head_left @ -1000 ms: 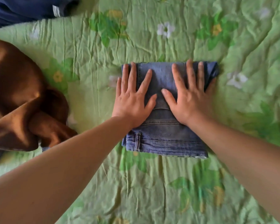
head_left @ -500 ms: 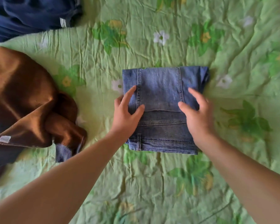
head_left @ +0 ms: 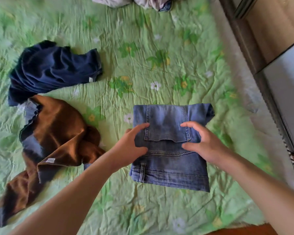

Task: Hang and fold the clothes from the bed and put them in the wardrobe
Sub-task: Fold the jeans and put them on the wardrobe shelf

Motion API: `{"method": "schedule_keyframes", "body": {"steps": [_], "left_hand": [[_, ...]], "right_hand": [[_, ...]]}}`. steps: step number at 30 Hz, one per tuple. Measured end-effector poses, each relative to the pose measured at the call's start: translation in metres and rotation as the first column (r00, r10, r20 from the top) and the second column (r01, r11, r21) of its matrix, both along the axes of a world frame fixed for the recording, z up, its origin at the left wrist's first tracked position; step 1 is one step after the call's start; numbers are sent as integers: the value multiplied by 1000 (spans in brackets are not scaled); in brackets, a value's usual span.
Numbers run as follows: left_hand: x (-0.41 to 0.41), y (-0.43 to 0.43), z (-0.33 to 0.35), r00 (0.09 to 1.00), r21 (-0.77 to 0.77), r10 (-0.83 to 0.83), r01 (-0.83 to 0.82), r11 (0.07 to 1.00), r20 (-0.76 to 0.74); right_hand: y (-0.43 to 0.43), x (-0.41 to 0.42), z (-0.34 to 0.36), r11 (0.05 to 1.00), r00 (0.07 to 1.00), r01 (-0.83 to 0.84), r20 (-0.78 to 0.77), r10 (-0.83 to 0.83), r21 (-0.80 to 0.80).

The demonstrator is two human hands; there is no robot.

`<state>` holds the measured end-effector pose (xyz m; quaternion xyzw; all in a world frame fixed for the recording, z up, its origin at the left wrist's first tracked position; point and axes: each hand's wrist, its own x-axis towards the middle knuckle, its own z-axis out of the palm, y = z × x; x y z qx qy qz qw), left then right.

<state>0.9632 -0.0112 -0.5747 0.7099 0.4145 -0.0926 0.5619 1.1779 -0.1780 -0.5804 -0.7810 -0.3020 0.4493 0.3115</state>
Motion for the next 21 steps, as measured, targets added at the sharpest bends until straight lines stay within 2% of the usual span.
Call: {"method": "schedule_keyframes", "body": {"steps": [6, 12, 15, 21], "left_hand": [[11, -40, 119, 987, 149, -163, 161, 976, 1], [33, -123, 227, 958, 258, -282, 260, 930, 49], [52, -180, 257, 939, 309, -340, 306, 900, 60], [110, -326, 293, 887, 324, -433, 367, 872, 160]], "right_hand": [[-61, -3, 129, 1000, 999, 17, 27, -17, 3], [-161, 2, 221, 994, 992, 98, 77, -102, 57], [-230, 9, 254, 984, 984, 156, 74, -163, 89], [-399, 40, 296, 965, 951, 245, 167, -259, 98]]}}
